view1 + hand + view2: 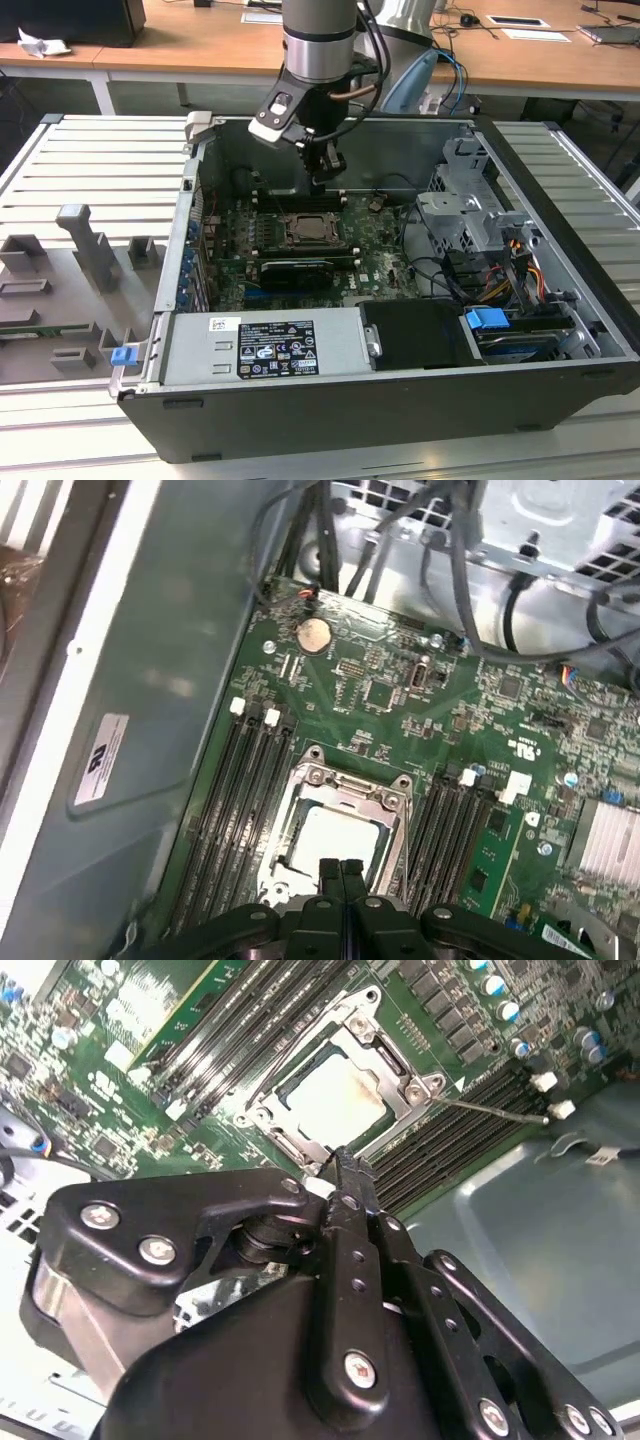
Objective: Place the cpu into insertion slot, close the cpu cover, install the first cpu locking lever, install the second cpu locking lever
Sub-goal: 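Install the first cpu locking lever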
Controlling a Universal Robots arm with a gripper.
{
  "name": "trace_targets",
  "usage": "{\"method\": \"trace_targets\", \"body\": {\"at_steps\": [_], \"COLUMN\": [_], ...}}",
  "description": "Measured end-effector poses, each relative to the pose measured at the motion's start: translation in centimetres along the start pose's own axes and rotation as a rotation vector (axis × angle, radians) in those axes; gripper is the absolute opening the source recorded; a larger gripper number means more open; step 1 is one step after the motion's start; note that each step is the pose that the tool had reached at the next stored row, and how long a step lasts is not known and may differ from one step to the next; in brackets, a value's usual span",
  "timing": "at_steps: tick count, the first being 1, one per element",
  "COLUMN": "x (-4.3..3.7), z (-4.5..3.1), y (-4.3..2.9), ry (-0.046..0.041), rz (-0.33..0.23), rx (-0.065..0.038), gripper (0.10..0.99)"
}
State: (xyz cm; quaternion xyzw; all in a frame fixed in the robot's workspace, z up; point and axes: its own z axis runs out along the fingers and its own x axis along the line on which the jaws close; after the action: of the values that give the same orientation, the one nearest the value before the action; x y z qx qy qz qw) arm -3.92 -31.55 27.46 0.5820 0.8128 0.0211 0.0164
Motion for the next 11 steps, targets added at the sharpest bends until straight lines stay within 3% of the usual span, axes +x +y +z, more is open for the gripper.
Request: {"method": "trace_targets", "body": {"at_steps": [11], "x": [-0.02], "z": [0.00], "y": [0.02], "ry": [0.0077], "rz": [-0.143], "rx": [0.000], "gripper": [0.106]}}
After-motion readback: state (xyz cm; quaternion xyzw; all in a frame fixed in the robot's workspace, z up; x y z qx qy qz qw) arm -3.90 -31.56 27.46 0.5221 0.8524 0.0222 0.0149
